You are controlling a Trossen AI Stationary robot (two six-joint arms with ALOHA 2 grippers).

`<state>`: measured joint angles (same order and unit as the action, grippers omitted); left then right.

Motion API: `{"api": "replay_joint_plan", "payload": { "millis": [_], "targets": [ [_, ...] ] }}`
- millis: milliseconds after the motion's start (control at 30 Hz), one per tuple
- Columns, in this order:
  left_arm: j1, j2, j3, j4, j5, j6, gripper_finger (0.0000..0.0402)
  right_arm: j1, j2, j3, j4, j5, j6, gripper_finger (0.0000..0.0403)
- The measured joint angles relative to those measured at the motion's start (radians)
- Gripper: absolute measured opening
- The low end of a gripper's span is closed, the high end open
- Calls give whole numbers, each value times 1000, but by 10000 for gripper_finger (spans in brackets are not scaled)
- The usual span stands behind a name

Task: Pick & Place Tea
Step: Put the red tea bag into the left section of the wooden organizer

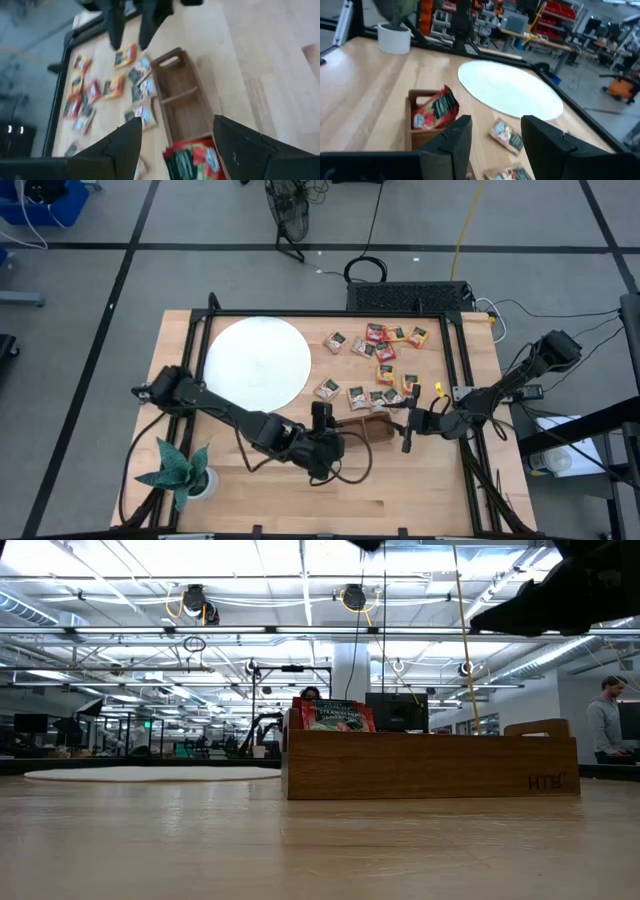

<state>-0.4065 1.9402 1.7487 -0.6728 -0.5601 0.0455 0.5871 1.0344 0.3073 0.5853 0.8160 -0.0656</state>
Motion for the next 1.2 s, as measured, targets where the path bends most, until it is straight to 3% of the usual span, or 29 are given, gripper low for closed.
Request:
{"api": "replay_joint_plan", "payload": {
  "millis": [100, 233, 300, 467, 667, 800, 933, 1200],
  "targets": [
    [49, -87, -227, 248, 125, 77, 246, -39, 0, 0, -37, 3, 46, 155],
    [159, -240, -526, 584, 316, 103, 246, -178, 0, 13, -78, -13, 20, 155],
    [214, -309, -650, 738, 394, 107, 246, -279, 0, 55, -158, -94, 4, 155],
    [338, -452, -908, 1171, 542, 114, 246, -610, 40, 255, -516, -487, 50, 154],
    [465, -469, -1117, 1540, 639, 72, 246, -899, 143, 433, -858, -601, -135, 150],
    [534, -469, -1186, 1616, 759, 76, 246, -994, 243, 487, -978, -634, -351, 150],
    [569, -470, -1198, 1639, 873, 86, 246, -1053, 344, 499, -1018, -633, -390, 150],
    [575, -469, -1199, 1572, 874, 109, 246, -1102, 495, 498, -977, -604, -470, 150]
  ]
}}
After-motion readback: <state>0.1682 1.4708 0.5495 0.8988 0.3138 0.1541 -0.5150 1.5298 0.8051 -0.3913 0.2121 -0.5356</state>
